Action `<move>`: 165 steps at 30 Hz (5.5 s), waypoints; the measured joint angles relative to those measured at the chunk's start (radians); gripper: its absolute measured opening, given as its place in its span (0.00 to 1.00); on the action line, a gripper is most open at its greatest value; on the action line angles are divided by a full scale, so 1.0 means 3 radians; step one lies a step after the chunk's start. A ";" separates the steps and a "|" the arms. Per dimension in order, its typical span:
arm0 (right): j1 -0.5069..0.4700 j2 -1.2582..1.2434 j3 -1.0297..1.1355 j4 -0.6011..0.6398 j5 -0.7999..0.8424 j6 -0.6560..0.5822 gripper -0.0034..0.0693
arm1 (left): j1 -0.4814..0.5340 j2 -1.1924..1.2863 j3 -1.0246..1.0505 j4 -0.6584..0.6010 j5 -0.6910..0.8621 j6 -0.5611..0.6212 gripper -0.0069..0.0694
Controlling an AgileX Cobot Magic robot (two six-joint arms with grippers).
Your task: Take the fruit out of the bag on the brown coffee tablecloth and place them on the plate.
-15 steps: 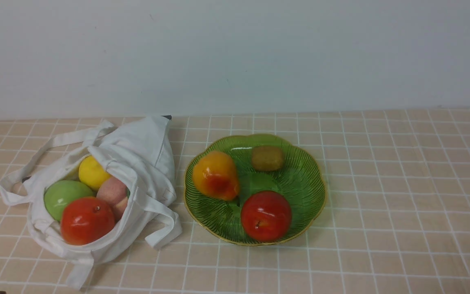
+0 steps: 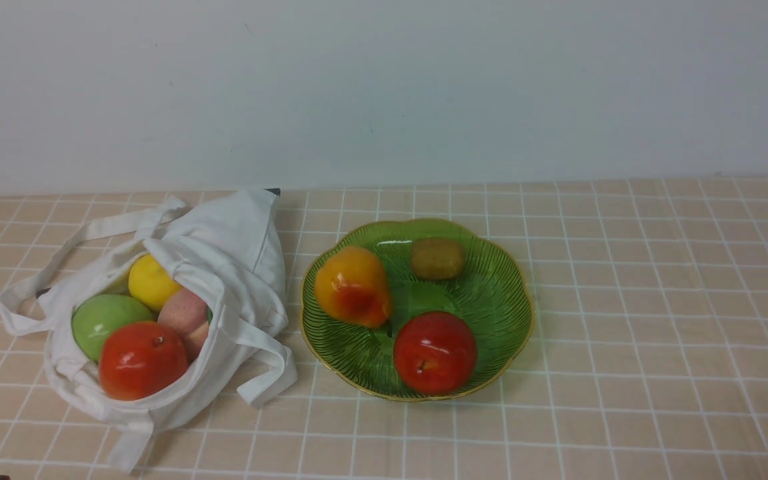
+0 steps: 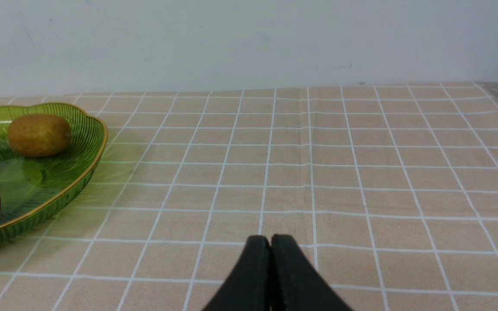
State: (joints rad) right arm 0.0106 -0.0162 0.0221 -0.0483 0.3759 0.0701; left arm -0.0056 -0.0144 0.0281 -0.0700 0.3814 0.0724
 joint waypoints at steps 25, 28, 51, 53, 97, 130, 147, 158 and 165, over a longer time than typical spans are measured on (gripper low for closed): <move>0.0000 0.0000 0.0000 0.0000 0.0000 0.0000 0.03 | 0.0000 0.0000 0.0003 -0.1382 -0.0986 -0.0703 0.08; 0.0000 0.0000 0.0000 0.0000 0.0000 0.0000 0.03 | 0.0000 0.0000 0.0003 -0.1414 -0.1510 -0.0705 0.08; 0.0000 0.0000 0.0000 0.0000 0.0000 0.0000 0.03 | 0.0001 0.3177 -0.2310 -0.0512 0.1250 0.0508 0.20; 0.0000 0.0000 0.0000 0.0000 0.0000 0.0000 0.03 | 0.0001 0.3305 -0.2337 -0.0512 0.1166 0.0553 0.25; 0.0000 0.0000 0.0000 0.0000 0.0000 0.0000 0.03 | -0.0048 0.4167 -0.3050 -0.0988 0.0485 0.0758 0.85; 0.0000 0.0000 0.0000 0.0000 0.0000 0.0000 0.03 | -0.1599 0.5919 -0.3556 -0.2088 -0.0367 0.1630 0.96; 0.0000 0.0000 0.0000 0.0000 0.0000 0.0000 0.03 | -0.1490 0.4487 -0.3556 -0.1553 0.0072 0.1632 0.30; 0.0000 0.0000 0.0000 0.0000 0.0000 0.0000 0.03 | -0.1324 0.2091 -0.2861 -0.1513 0.0212 0.1087 0.08; 0.0000 0.0000 0.0000 0.0000 0.0000 0.0000 0.03 | -0.1324 0.1334 -0.2071 -0.1511 -0.0058 0.1005 0.08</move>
State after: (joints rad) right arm 0.0106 -0.0162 0.0221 -0.0483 0.3759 0.0701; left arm -0.4028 0.3860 -0.5933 -0.5235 0.3641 0.3740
